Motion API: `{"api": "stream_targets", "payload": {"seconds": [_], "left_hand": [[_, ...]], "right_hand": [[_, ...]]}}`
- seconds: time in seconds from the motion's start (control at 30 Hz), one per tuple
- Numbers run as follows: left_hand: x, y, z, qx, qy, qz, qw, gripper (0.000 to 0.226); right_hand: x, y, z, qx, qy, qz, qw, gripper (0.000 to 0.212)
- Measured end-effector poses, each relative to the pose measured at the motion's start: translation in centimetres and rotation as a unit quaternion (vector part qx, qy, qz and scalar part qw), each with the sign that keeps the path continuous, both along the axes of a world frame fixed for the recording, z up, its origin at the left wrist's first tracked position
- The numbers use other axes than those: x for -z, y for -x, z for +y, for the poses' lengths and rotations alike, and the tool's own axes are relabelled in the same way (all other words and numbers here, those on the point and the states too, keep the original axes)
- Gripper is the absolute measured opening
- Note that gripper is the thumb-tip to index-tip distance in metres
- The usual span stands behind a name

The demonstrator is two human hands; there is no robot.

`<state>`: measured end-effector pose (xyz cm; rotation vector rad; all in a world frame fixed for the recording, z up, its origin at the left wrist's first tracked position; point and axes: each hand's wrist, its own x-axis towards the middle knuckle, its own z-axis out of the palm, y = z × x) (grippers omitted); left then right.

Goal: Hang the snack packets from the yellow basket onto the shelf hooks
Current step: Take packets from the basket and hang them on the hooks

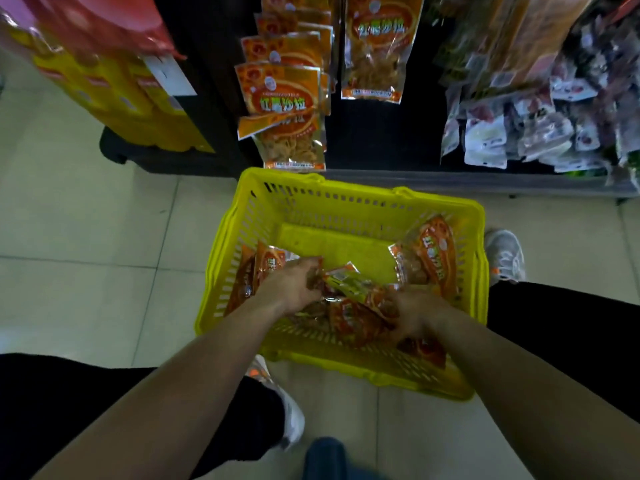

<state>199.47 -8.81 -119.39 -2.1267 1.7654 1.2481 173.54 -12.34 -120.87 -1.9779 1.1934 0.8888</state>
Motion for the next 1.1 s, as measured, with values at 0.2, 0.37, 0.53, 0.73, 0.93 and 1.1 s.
{"api": "stream_targets", "payload": {"seconds": [0.2,0.37,0.53,0.73,0.93,1.1], "left_hand": [[2.1,0.4,-0.8,0.084,-0.031,-0.07,0.994,0.053],[2.6,0.3,-0.3,0.087,-0.035,-0.146,0.985,0.066],[2.5,-0.2,0.0,0.096,-0.057,-0.156,0.981,0.06],[2.3,1.0,-0.4,0.131,-0.052,-0.102,0.985,0.055],[3.4,4.0,-1.7,0.171,-0.038,-0.078,0.981,0.05],[4.8,6.2,-2.3,0.136,-0.046,-0.03,0.989,0.035]], "right_hand": [[-0.9,-0.8,-0.9,0.03,0.073,-0.036,0.996,0.024],[-3.1,-0.7,-3.3,0.182,0.122,-0.165,0.962,0.023],[-4.1,-0.7,-4.3,0.276,0.158,-0.226,0.921,0.02],[-4.2,-0.9,-4.6,0.289,0.198,-0.247,0.903,0.025],[-3.5,0.1,-5.1,0.27,0.232,-0.225,0.907,0.018],[-2.9,1.6,-5.2,0.265,0.215,-0.179,0.923,0.025]]}}
